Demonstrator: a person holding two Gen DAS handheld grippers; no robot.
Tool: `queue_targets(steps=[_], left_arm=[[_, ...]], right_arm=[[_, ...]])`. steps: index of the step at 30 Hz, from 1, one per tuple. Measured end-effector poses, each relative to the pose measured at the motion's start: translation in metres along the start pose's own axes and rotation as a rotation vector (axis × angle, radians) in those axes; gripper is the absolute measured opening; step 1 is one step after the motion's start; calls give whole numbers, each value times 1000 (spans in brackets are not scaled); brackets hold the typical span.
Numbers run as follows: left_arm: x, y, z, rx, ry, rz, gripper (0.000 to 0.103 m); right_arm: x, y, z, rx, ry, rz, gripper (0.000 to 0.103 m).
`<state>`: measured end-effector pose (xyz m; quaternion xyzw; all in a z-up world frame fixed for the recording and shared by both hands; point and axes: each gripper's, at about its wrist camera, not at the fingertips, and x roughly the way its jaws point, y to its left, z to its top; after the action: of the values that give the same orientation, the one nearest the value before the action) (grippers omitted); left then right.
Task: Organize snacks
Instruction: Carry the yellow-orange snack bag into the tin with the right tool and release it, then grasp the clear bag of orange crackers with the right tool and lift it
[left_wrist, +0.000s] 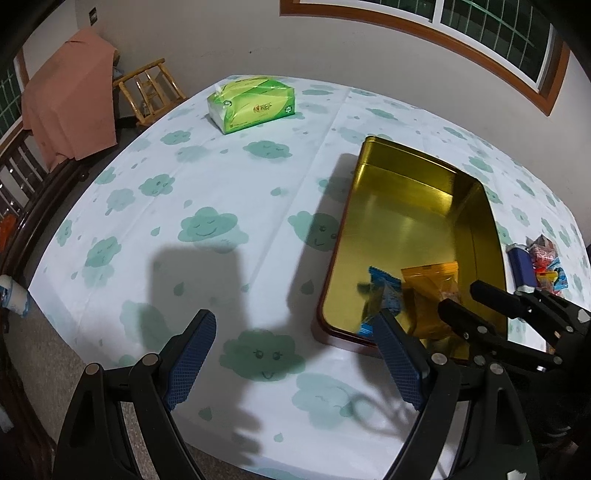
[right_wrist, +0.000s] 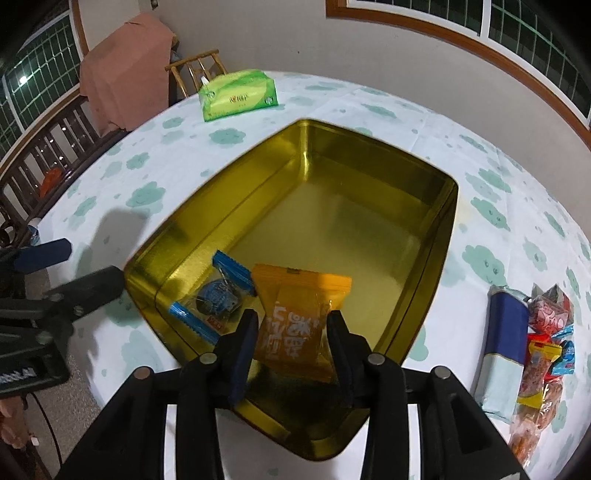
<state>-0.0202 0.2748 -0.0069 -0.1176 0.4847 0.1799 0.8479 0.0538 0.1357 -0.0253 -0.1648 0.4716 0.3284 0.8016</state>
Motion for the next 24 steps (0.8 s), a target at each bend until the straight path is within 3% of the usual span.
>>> queue_targets(steps=[6,11,19,24], left_arm=[[-9,-17,0,17,-15,-36,84],[-11,-43,-2,60,-17,-75,84],[-12,-94,-7,149,-11,-126,84],[-12,-119,-12,190,-1,-149,84]], right_arm=[[-30,-11,-11,10,-55,-21,43],[-59,-49,-37,74,-73,-76,43],[-89,-136,-100,227,-30,-263,45],[-86,-172,-137,320,26,-303,48]])
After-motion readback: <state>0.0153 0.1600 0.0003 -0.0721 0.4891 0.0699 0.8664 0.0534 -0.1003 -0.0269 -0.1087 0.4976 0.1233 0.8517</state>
